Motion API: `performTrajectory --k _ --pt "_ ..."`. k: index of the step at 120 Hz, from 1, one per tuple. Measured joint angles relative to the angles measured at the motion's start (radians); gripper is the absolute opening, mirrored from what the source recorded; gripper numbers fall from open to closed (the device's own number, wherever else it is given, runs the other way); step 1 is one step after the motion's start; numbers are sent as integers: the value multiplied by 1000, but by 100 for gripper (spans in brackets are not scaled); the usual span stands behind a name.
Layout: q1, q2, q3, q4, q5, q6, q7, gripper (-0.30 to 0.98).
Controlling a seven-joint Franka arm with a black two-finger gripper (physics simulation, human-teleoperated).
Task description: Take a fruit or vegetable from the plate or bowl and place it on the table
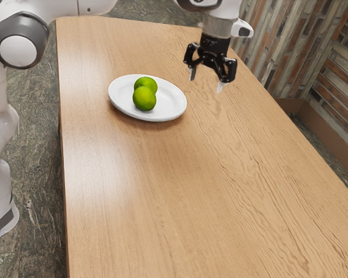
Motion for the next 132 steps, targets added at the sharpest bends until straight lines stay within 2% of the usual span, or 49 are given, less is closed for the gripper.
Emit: performTrajectory --k 23,35,46,61,75,87,99,118,132 --pt "4 13 6 4 -11 -27 -457 69" --pt "-13 -11 26 4 -12 -34 -540 69" --pt "-52 -11 107 -6 -14 -38 -497 69" --pt "-8 -23 163 -58 -28 -41 -385 69" --pt "7 -224 175 -344 -10 22 -287 69" --pt "82 -258 207 -418 15 72 -215 69" --pt "146 -209 243 -419 11 102 -150 69" --pt "276 -39 247 -349 -68 128 -41 69" --pt "315 23 244 -318 -115 137 31 69"
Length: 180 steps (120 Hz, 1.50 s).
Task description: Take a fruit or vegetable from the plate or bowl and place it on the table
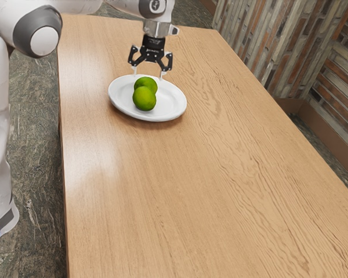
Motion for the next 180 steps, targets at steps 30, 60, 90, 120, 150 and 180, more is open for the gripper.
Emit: performTrajectory --k 30,60,90,120,150,180 --pt "-1 18 3 -10 -55 9 114 69" --pt "45 59 2 -13 -77 11 198 69" --pt "60 115 -9 -13 -107 12 257 69" --pt "82 140 -11 -45 -135 13 297 69" --pt "102 164 -48 -46 -147 22 322 70" --pt "127 181 -89 -39 -150 32 338 70"
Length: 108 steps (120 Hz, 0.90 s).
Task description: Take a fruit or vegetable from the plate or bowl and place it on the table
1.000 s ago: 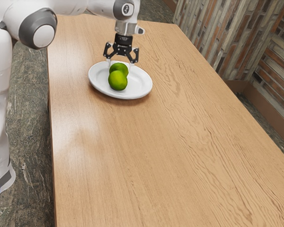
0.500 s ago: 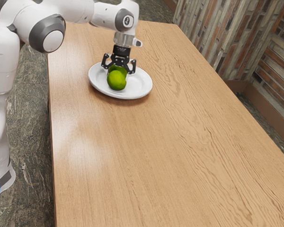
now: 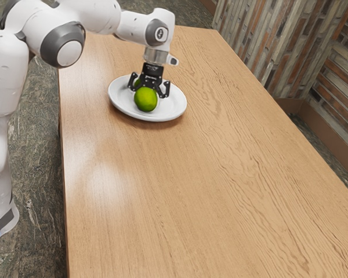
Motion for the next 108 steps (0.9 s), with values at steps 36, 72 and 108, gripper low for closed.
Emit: performTrajectory --k 36,72,108 --pt "-5 -16 -7 5 12 6 6 42" --pt "-225 -95 -16 64 49 9 -6 30" --pt "-313 -72 -354 194 86 23 -107 29"
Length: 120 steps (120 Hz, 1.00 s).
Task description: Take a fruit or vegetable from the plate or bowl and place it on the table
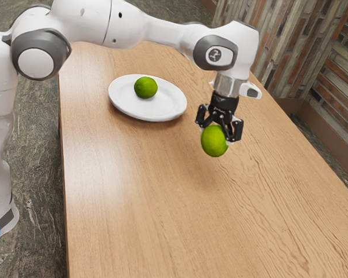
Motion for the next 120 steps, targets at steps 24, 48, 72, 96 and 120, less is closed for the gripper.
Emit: performTrajectory --k 24,48,72,96,120 --pt "0 -12 -14 8 4 12 -62 55" --pt "-13 -28 -12 8 -4 17 -106 66" --pt "-21 -49 40 0 -15 44 -153 68" --pt "-127 -80 -38 131 148 32 -537 68" --pt "10 -35 -3 257 139 -54 -946 69"
